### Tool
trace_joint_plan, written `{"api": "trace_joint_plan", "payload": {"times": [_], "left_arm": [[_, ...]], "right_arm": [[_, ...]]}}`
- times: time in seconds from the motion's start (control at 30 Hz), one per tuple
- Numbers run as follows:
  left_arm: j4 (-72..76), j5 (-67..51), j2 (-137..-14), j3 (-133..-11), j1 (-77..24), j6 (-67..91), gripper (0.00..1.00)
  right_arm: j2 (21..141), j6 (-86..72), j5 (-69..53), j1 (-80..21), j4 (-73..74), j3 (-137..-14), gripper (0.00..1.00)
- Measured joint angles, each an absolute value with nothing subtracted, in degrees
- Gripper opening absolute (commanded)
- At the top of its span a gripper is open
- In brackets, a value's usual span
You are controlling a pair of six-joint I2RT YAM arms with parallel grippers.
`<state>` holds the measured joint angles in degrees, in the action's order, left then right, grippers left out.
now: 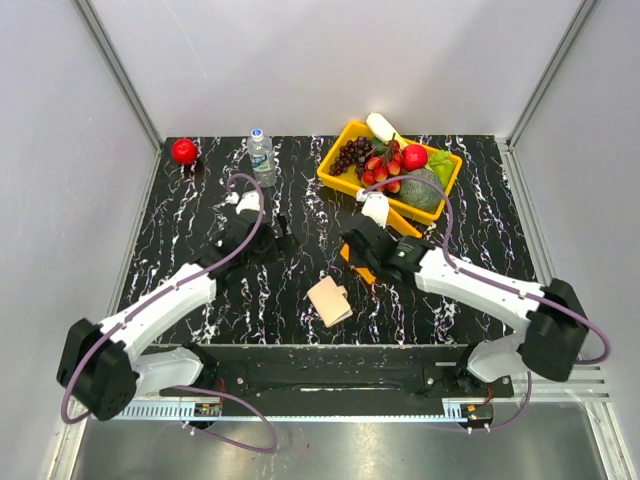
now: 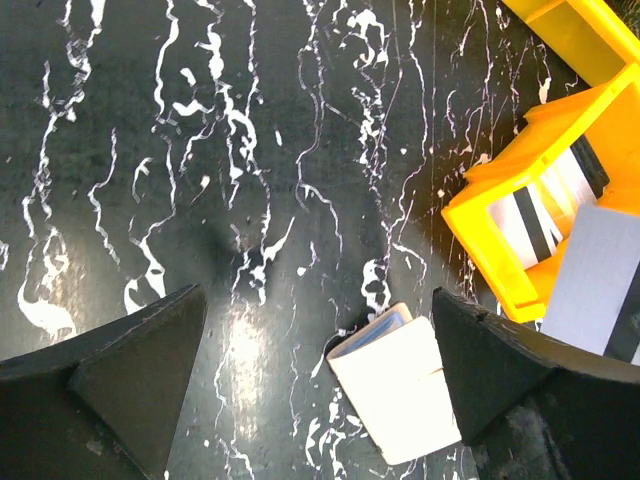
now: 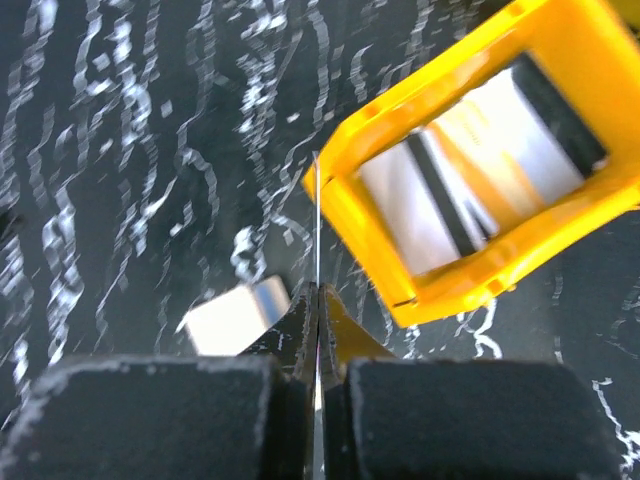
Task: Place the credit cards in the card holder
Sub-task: Pick up the credit card from the storage box, then open the card holder at the center of the board.
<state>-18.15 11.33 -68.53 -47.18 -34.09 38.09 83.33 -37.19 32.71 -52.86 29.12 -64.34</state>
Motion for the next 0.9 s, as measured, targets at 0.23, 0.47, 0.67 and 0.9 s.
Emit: {"api": "trace_joint_plan", "payload": {"times": [0.23,0.47,0.67,0.9], "left_arm": [[-20.7,11.8,-59.9,-40.2,-34.1,40.6,0.99],[-21.6,10.7,-58.8,-38.8,-34.1,41.0,0.99],[-21.6,9.7,-60.1,-38.8,-34.1,41.0,0.99],[-21.6,8.7,-61.6,-38.8,-34.1,41.0,0.99]], "right_arm": [[74.8,-32.4,15.2,-52.9,23.4,-55.4,0.0],[74.2,-33.4,10.8,-52.9,23.6,-48.4,0.0],[73.0,-34.4,10.8,-52.9,23.3,-47.9,0.0],[74.5,-38.1,10.8,-52.9,22.6,-46.7,0.0]]}}
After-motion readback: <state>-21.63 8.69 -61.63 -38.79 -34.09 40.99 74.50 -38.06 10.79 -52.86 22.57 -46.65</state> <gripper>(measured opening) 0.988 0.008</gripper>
